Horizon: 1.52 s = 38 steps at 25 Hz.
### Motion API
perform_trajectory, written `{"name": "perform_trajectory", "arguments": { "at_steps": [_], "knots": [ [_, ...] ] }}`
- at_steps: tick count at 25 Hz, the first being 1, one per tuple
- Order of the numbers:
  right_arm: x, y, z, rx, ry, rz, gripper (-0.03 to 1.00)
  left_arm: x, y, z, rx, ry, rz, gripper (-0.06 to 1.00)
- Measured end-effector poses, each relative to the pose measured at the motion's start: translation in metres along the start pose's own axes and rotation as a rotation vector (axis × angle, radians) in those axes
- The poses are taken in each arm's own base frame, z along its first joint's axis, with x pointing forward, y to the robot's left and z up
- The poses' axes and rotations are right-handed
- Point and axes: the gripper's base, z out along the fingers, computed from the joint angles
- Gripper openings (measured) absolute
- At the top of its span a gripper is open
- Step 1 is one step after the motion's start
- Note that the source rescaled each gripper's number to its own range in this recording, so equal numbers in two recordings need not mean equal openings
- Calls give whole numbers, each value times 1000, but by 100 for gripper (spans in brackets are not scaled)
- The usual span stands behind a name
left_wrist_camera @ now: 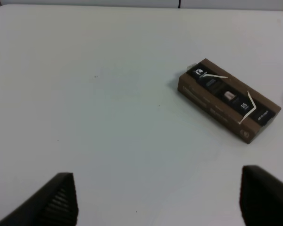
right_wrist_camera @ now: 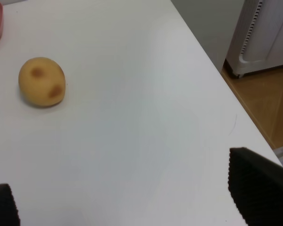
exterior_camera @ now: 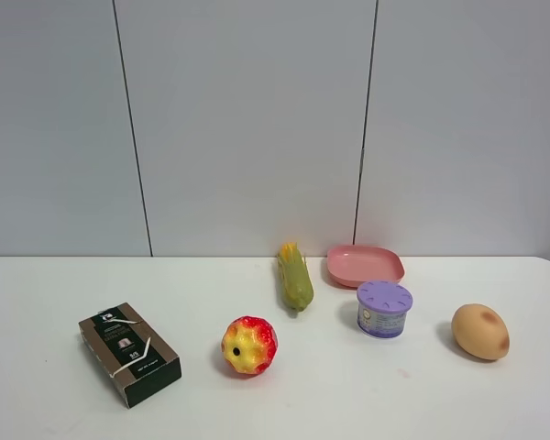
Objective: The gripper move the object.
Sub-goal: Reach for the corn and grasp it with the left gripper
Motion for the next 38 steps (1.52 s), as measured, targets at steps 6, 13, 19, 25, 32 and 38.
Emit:
{"name": "perform_trajectory", "arguments": {
  "at_steps": [6,13,19,25,32,38],
  "knots": [
    [0,0,0,0,0,0,100,0,0,0,0,0,0,69],
    [0,0,0,0,0,0,100,0,0,0,0,0,0,69],
    [0,0,0,0,0,0,100,0,0,0,0,0,0,69],
    [0,0,0,0,0,0,100,0,0,0,0,0,0,69],
    [0,0,0,0,0,0,100,0,0,0,0,0,0,69],
    [0,0,0,0,0,0,100,0,0,0,0,2,0,69]
  ]
}}
